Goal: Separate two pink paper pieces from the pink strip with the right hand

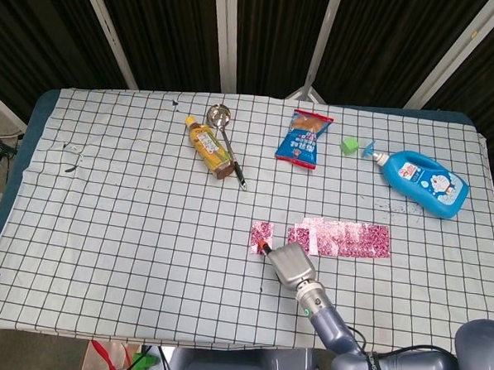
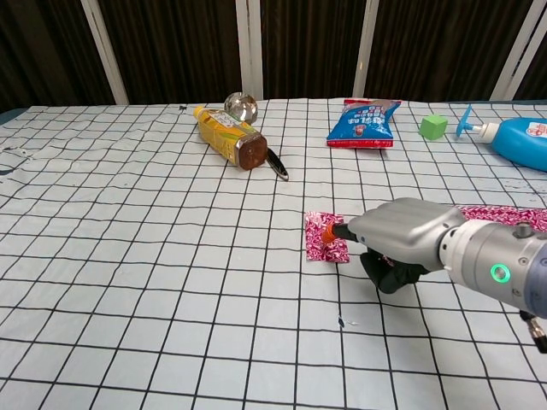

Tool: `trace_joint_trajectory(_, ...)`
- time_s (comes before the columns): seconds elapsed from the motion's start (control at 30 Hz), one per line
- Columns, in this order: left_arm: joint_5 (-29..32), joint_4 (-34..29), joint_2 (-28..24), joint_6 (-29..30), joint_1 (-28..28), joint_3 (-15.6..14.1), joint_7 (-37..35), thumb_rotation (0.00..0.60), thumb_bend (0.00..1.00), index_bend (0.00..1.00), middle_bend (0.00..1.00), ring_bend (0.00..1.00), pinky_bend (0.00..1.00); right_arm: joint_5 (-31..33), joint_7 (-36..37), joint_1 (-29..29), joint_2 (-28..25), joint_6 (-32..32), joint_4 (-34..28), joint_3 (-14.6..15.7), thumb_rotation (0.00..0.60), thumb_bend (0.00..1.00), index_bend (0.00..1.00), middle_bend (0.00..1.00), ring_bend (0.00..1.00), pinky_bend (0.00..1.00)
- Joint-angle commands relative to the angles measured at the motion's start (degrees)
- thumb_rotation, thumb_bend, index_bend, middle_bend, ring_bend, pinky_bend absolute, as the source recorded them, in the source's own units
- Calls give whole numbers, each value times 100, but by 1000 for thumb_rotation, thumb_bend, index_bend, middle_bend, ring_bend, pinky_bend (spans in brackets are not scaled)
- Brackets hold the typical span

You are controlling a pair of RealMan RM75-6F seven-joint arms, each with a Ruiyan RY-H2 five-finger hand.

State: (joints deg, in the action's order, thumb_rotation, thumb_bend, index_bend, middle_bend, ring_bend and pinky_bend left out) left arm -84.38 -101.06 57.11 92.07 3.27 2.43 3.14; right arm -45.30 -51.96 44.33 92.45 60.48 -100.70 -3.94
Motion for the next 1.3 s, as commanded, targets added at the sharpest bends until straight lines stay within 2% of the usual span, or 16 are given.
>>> trace_joint_trajectory(0.03, 1, 4, -3, 4, 3, -1, -6, 600, 276, 162, 28, 0, 84, 14, -1, 23, -55, 122, -105, -43, 600, 843, 146, 852, 859, 634)
trace_joint_trajectory(0.27, -13, -3, 8, 11, 4, -10, 24, 600, 276, 162, 28, 0, 85, -48, 190, -74, -436, 316, -301, -17, 600, 843, 146, 852, 860, 634)
trace_joint_trajectory(0.53, 1, -32, 44, 56, 19, -2, 130, 600, 276, 162, 28, 0, 85, 18, 502, -190, -745, 166, -221, 166, 600, 843, 146, 853, 859, 634)
trace_joint_trajectory(0.77, 22, -47, 76, 44, 9, 3, 232, 600, 276, 162, 28, 0, 84, -73, 797, -280, -792, 39, -44, 302, 600, 843, 146, 852, 859, 634)
trace_joint_trajectory(1.3, 40, -58, 95, 31, -1, 6, 303, 600, 276, 162, 28, 0, 84, -105, 964, -330, -814, -94, 118, 467, 600, 842, 149, 852, 859, 634)
